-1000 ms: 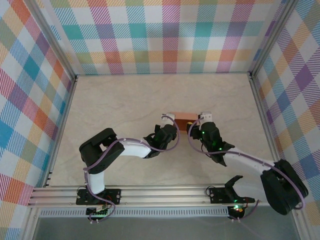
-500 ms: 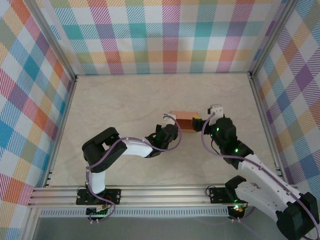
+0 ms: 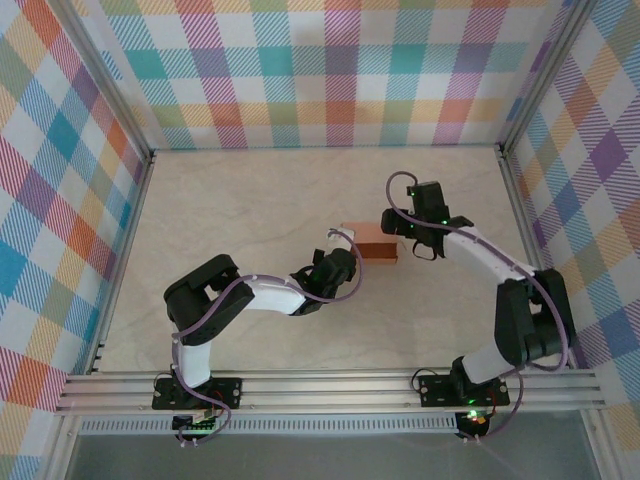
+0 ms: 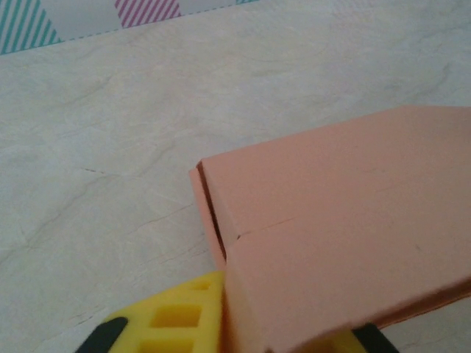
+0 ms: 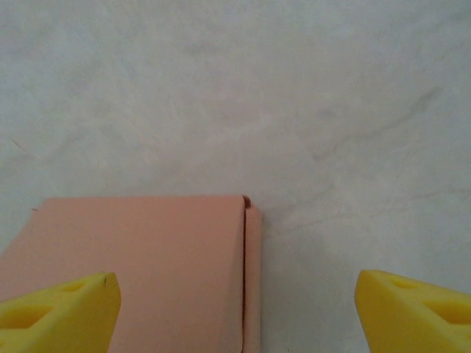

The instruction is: Fold the paper box

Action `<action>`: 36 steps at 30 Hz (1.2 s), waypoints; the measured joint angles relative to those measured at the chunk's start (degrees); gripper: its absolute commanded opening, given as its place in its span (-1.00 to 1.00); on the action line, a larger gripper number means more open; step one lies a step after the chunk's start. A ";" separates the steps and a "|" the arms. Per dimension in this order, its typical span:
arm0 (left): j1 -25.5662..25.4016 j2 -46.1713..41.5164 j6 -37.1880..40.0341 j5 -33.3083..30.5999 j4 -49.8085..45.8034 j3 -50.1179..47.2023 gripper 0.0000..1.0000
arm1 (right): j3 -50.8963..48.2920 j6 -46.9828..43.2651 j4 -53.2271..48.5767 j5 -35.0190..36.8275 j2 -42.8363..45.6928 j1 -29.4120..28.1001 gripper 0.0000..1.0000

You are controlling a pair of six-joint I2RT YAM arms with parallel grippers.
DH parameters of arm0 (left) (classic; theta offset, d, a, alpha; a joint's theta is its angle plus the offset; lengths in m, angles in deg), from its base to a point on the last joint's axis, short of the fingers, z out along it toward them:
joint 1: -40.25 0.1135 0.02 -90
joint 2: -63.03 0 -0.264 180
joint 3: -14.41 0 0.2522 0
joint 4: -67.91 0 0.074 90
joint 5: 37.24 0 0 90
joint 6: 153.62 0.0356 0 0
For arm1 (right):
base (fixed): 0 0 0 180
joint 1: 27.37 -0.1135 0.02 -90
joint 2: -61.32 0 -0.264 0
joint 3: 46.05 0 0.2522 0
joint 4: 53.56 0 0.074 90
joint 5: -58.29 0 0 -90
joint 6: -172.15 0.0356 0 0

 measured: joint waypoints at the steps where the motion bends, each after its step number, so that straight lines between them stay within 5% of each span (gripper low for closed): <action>1: 0.00 0.00 0.15 0.46 0.02 -0.02 -0.59 | 0.00 0.33 -0.07 -0.37 -0.98 0.11 0.65; 17: 0.00 -3.54 1.18 11.58 -1.09 -3.89 0.88 | 0.07 3.06 -0.02 -3.58 -5.14 0.59 0.64; 30: 0.00 -21.88 0.68 17.51 -0.07 -19.96 1.00 | 0.20 3.63 0.42 -4.31 -6.05 0.87 0.63; 36: 3.04 -28.59 -5.18 17.14 -10.29 -11.91 1.00 | 0.20 3.61 0.96 -5.92 -6.38 0.87 0.62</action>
